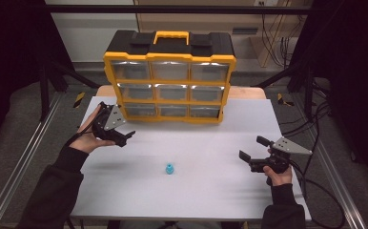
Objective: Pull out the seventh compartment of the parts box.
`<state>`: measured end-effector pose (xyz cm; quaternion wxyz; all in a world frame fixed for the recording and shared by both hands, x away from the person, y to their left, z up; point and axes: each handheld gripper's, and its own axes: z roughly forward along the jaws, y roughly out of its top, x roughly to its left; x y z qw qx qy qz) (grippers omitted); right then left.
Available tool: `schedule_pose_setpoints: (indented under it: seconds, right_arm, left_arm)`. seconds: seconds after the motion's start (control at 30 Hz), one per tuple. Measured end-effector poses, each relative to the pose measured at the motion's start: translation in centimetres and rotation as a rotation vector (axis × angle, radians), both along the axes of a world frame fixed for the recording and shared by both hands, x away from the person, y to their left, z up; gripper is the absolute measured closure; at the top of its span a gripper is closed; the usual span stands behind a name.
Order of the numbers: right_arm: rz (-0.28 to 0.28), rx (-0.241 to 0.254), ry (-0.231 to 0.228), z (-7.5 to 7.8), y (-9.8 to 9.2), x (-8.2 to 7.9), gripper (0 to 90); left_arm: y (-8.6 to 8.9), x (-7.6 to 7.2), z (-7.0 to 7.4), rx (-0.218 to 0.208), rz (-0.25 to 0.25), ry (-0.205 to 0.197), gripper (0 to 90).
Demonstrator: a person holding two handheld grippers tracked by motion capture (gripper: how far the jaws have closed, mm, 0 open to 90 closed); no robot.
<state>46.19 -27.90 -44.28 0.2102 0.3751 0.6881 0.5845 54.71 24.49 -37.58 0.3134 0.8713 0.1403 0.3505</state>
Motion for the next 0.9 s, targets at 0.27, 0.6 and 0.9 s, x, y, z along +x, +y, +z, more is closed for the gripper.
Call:
schedule_pose_setpoints:
  seconds: [0.27, 0.6, 0.9]
  right_arm:
    - [0.004, 0.002, 0.000, 0.0, 0.0, 0.0, 0.3]
    - [0.004, -0.002, -0.002, -0.1, 0.0, 0.1, 0.3]
    - [0.005, -0.003, -0.003, 0.0, 0.0, 0.1, 0.3]
  left_arm:
    - [-0.5, 0.5, -0.1, 0.049, -0.014, 0.009, 0.0]
    - [-0.7, 1.3, -0.6, 0.093, -0.024, -0.008, 0.0]
    - [-1.1, 2.2, -0.9, 0.145, -0.040, -0.035, 0.0]
